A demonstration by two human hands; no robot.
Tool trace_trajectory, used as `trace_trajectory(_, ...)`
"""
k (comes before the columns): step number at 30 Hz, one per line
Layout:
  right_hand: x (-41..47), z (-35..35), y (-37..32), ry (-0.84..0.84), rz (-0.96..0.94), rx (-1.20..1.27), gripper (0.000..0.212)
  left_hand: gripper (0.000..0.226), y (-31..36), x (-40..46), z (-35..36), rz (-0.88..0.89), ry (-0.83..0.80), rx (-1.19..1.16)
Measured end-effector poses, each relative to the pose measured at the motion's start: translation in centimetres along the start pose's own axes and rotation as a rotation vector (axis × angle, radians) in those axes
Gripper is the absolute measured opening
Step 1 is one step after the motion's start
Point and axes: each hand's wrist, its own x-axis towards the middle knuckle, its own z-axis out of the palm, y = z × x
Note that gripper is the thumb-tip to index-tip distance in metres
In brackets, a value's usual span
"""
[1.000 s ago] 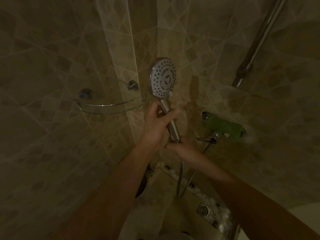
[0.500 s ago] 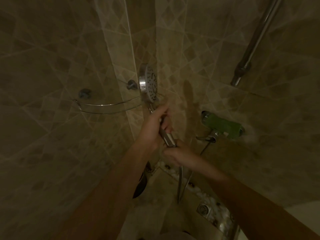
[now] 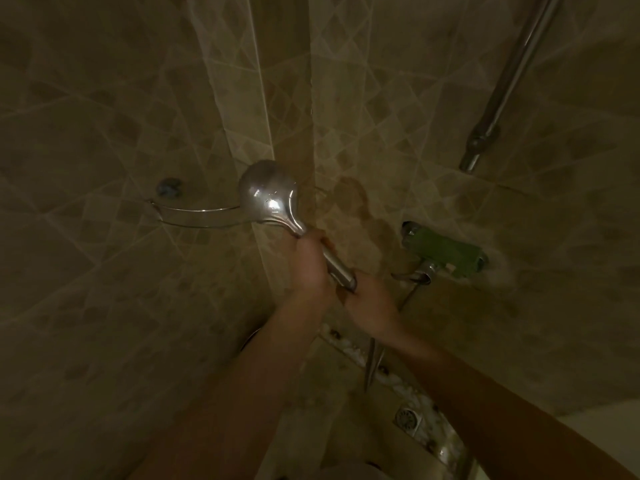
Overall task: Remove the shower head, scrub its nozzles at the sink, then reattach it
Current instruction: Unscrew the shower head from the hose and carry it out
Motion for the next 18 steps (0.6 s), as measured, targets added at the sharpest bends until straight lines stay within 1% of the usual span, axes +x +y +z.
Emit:
trace_trajectory(3,0.0,-0.5,-0.4,0.111,-0.011,-0.033,0.006,0.023,0.0,0.2,0.1,-0.041,-0.075,0.014)
trace_trajectory(5,-0.1,-1.0,-1.1,0.124,-0.015,-0.05,0.006,0.038,-0.4,0.5,-0.3,-0.037,-0.105,0.01)
trace_trajectory(6,0.0,-1.2,-1.4,0.105,-0.008,-0.035,0.007,0.041,-0.5,0.6,-0.6,-0.032,-0.123,0.008)
trace_trajectory(8,0.0,-1.6,-1.8,0.066,-0.001,0.023,0.008,0.041,-0.6,0.8,-0.8,0.003,-0.17,0.024)
trace_trajectory(10,0.2,-1.8,-1.8,0.046,-0.01,0.054,0.008,0.043,-0.5,0.7,-0.8,0.074,-0.21,0.054)
trace_trajectory(12,0.3,-1.8,-1.6,0.031,-0.01,0.047,0.01,0.039,-0.3,0.7,-0.7,0.164,-0.243,0.094)
trace_trajectory(15,0.5,-1.7,-0.8,0.018,-0.012,0.033,0.023,0.037,0.7,0.4,-0.7,0.269,-0.294,0.137)
trace_trajectory(18,0.9,-1.4,0.5,0.013,-0.028,0.059,0.035,0.031,1.6,0.6,-1.1,0.342,-0.264,0.219)
